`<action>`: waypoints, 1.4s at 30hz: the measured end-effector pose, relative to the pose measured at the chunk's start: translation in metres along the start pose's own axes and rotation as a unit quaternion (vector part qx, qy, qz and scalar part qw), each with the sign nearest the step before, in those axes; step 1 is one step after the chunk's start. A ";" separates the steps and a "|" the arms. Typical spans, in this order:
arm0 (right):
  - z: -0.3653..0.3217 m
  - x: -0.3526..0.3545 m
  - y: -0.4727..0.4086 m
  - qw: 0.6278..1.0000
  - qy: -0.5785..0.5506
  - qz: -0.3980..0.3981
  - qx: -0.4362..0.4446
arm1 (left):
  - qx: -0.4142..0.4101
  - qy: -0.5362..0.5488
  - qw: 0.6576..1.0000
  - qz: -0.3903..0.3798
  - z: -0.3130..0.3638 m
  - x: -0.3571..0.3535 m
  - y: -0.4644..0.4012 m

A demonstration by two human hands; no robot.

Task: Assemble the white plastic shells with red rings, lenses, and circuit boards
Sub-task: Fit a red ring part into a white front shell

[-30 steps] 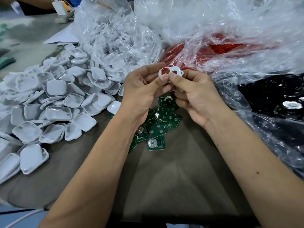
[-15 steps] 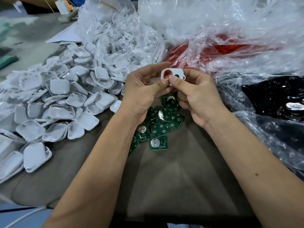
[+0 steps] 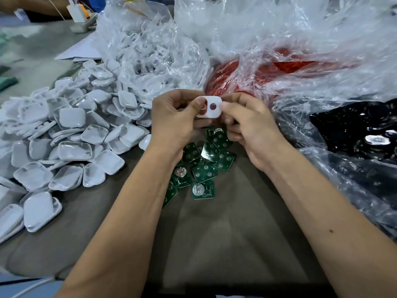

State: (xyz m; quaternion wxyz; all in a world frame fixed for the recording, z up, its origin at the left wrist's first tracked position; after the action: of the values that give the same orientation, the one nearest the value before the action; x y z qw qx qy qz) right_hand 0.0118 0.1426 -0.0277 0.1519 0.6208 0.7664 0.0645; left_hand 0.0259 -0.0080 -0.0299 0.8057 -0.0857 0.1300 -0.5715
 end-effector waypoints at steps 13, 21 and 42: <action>0.009 -0.001 -0.001 0.997 -0.009 -0.047 0.054 | 0.004 0.018 0.990 0.142 -0.003 0.008 -0.008; 0.012 -0.002 -0.001 0.998 -0.027 -0.014 0.061 | 0.045 0.132 0.980 0.142 -0.001 0.001 -0.003; 0.009 -0.001 0.001 0.997 -0.043 0.033 0.048 | 0.111 0.252 0.960 0.051 0.005 0.001 -0.003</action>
State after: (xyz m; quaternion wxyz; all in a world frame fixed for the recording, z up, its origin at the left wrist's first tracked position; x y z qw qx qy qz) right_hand 0.0156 0.1415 -0.0358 0.1527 0.6543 0.7407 0.0055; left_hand 0.0250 -0.0099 -0.0245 0.7792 0.1581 0.2687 -0.5437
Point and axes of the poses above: each hand's wrist, its own y-axis away from the middle knuckle, its own x-axis out of the back of the hand, z = x × y, the point moved 1 cm from there along -y, towards the middle knuckle, and after that the axes turned 13 degrees about -x, right-handed, at the moved point
